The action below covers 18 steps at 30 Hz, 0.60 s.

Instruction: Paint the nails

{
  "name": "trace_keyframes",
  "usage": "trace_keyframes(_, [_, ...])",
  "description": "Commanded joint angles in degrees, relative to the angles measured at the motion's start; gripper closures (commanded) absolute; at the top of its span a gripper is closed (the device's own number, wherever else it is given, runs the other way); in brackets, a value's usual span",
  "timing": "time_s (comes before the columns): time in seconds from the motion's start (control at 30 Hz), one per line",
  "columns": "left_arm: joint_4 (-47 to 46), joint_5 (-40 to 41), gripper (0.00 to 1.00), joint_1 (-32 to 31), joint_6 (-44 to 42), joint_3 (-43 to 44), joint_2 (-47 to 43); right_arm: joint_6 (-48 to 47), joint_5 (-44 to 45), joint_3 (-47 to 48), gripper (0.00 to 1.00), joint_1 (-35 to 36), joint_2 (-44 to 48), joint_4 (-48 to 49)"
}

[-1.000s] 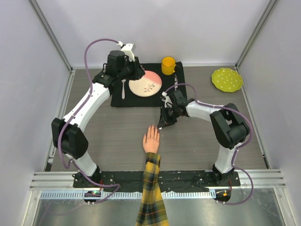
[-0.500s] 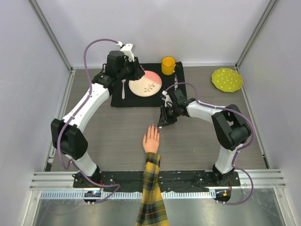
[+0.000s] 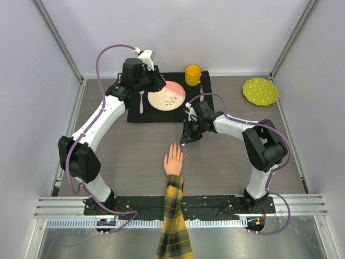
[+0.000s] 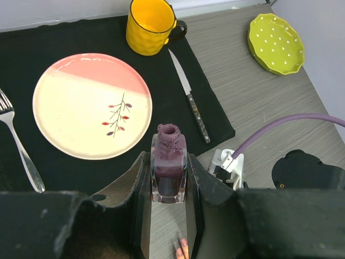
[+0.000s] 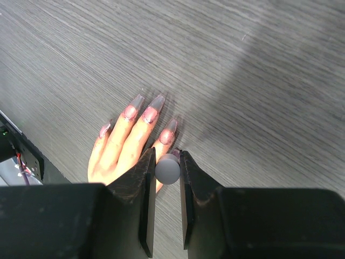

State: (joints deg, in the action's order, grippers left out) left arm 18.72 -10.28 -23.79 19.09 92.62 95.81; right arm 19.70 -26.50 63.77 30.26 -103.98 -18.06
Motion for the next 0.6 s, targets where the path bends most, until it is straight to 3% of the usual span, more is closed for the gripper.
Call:
trace_keyframes(0.0, [-2.2, -0.3, 1.0, 0.4, -0.5, 0.5, -2.4, 0.0, -0.2, 2.5, 0.99, 0.3, -1.0, 0.3])
trace_keyframes(0.57, [-2.5, -0.5, 1.0, 0.9, -0.4, 0.5, -1.9, -0.1, 0.2, 3.2, 0.99, 0.2, -2.1, 0.2])
